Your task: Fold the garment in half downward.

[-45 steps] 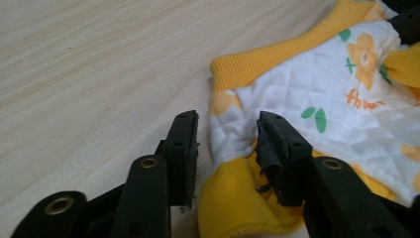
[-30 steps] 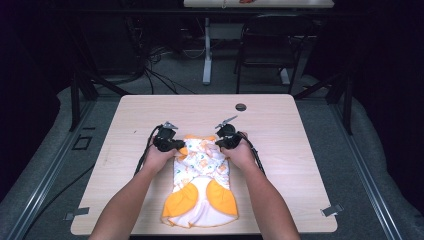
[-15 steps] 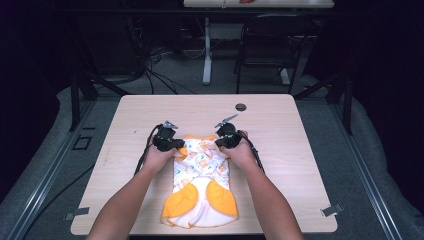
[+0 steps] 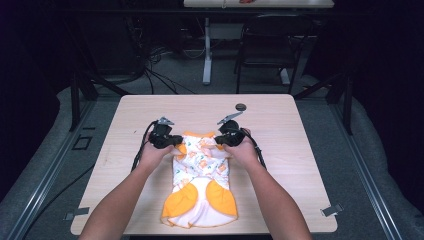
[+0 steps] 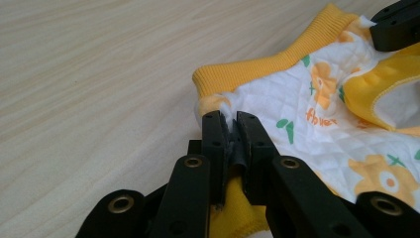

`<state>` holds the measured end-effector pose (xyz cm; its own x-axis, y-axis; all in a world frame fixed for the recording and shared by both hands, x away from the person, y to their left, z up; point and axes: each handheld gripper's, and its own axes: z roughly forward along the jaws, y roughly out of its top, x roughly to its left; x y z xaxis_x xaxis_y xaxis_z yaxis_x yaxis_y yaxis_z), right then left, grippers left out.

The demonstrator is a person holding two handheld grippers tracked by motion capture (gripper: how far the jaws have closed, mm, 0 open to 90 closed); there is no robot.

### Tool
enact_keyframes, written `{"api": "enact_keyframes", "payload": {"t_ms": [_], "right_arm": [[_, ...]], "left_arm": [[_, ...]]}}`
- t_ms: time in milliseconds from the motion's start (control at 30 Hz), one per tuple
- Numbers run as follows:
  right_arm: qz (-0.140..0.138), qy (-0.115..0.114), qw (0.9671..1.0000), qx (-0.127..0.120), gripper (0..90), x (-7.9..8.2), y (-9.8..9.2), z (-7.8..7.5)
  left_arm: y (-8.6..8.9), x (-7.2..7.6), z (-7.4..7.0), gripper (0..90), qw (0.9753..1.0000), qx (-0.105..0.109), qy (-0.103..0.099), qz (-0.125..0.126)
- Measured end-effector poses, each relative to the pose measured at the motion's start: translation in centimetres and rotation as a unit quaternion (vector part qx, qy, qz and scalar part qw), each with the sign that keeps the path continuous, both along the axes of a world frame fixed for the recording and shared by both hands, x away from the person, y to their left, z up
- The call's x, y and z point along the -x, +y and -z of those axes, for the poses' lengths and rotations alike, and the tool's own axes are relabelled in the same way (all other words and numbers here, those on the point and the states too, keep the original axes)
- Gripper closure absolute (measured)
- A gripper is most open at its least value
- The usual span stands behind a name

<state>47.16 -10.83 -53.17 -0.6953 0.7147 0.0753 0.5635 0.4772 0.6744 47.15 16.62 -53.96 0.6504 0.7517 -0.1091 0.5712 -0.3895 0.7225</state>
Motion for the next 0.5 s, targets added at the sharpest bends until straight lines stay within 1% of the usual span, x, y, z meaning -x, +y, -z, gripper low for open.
{"api": "enact_keyframes", "payload": {"t_ms": [67, 133, 267, 300, 333, 400, 467, 500], "right_arm": [[-0.003, -0.005, 1.0000, -0.004, 88.4, 0.2, -0.2, -0.4], [-0.002, -0.007, 0.9999, -0.010, 88.4, 0.4, -0.4, -0.8], [-0.008, -0.018, 0.9998, -0.004, 88.4, 0.7, -0.8, -1.4], [-0.010, -0.018, 0.9998, -0.006, 88.4, 0.9, -0.8, -1.7], [-0.013, -0.022, 0.9997, -0.006, 88.5, 1.0, -0.8, -1.9], [-0.022, -0.028, 0.9994, -0.001, 88.4, 1.3, -0.7, -2.3], [-0.026, -0.035, 0.9990, 0.004, 88.5, 1.5, -0.6, -2.6], [-0.023, -0.037, 0.9991, 0.004, 88.5, 1.6, -0.6, -2.8]], "left_arm": [[0.2, 0.1, -0.4, 83.1, 1.0000, 0.004, -0.001, 0.000], [0.5, 0.2, -0.8, 83.4, 1.0000, 0.006, -0.007, 0.001], [1.0, 0.5, -1.4, 83.5, 0.9998, 0.019, -0.009, 0.000], [1.0, 0.6, -1.6, 83.6, 0.9997, 0.020, -0.011, 0.002], [1.0, 0.6, -1.6, 83.6, 0.9997, 0.020, -0.011, 0.002], [1.0, 0.7, -1.8, 83.7, 0.9997, 0.017, -0.014, 0.007], [1.2, 0.9, -2.2, 83.7, 0.9996, 0.018, -0.017, 0.010], [1.2, 1.0, -2.4, 83.7, 0.9996, 0.019, -0.021, 0.009]]}}
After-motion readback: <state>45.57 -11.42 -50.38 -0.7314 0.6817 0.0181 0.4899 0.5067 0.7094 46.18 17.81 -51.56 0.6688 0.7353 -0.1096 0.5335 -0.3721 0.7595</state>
